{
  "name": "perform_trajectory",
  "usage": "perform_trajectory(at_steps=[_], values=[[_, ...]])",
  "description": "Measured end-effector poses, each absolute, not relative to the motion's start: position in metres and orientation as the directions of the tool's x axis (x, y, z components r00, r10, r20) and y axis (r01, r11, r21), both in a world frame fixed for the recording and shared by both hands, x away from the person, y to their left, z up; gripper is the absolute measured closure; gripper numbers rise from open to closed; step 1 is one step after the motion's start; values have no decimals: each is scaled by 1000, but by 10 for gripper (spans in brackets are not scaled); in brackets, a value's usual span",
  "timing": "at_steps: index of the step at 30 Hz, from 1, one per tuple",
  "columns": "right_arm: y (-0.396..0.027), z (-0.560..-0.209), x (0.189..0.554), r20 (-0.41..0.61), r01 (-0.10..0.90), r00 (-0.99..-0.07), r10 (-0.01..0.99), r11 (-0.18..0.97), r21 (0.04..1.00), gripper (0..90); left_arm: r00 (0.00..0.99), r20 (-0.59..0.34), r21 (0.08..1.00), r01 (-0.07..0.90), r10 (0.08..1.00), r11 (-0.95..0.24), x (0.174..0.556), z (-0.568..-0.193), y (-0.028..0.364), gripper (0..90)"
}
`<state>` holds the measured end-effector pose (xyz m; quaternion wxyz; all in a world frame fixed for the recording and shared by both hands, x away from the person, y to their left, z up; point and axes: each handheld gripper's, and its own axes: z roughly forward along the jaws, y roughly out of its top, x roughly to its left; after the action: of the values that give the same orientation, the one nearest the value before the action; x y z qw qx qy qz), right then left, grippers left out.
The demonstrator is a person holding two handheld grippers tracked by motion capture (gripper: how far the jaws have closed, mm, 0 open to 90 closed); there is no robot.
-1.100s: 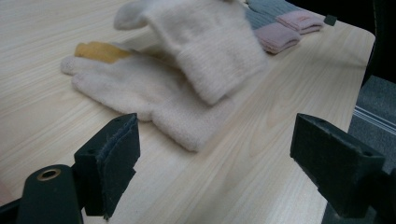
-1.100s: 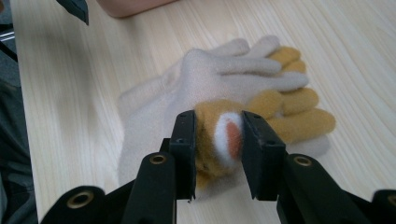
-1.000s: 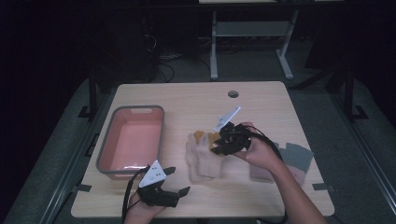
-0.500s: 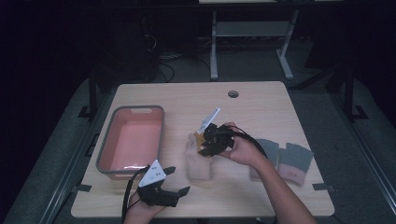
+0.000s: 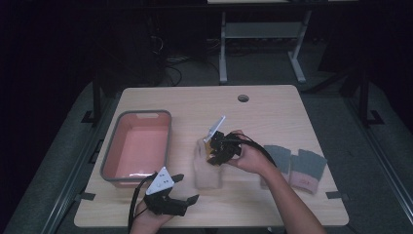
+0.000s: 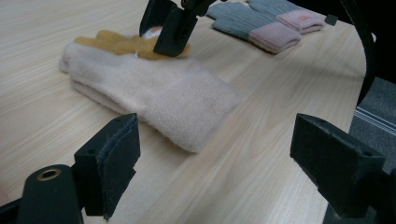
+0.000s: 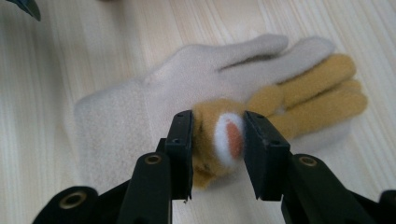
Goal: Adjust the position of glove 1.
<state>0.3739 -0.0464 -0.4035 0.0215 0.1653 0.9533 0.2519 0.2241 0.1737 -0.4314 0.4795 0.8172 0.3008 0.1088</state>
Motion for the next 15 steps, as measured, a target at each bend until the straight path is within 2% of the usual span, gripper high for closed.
perform_trajectory(at_steps=[9,13,15], values=[[-49,-411,375,55,325,-937,344,806,495,616,783,-127,840,411,609,-354,228,-431,169,166],[-52,-414,374,69,349,-928,367,787,508,566,773,-149,834,434,617,-341,231,-431,167,167],[-55,-415,373,82,368,-920,383,773,516,522,763,-190,822,468,617,-326,234,-432,165,166]])
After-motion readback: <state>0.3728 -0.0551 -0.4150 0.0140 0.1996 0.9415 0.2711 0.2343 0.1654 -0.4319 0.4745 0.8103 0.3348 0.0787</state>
